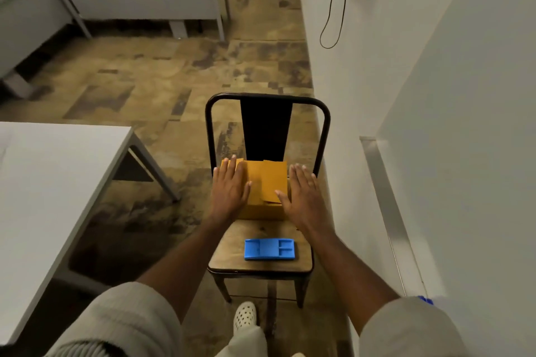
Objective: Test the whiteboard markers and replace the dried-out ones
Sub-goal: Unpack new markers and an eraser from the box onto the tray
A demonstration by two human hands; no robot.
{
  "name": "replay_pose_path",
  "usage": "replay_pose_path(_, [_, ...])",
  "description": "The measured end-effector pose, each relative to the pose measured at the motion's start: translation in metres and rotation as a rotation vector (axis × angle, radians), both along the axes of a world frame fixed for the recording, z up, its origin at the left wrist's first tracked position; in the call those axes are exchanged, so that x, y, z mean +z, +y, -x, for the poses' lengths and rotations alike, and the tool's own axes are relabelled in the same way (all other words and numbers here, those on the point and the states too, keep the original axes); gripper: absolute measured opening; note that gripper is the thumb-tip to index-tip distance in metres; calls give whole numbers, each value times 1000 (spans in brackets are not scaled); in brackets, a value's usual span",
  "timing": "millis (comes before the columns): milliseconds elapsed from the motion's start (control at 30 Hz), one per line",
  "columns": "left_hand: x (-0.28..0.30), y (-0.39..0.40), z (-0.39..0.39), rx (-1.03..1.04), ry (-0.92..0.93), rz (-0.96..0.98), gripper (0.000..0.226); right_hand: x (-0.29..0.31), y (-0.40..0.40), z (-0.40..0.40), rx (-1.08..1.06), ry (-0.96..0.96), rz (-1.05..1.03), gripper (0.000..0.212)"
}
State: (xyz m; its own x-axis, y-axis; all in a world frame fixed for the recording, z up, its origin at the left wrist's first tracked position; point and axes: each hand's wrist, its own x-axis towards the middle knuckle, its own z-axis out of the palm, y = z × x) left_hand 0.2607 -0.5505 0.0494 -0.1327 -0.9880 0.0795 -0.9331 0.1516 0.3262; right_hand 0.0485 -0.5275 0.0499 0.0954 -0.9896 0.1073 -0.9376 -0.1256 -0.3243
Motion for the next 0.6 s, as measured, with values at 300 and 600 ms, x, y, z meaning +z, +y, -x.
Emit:
replay_pose_path(300, [-22,-52,-36,124,127,-187,89,-18,-51,-61,-143,-87,-125,77])
replay_pose_path(600, [-36,-61,-28,104,217,-209,102,-32,-60,-85,-295,-3,-245,88])
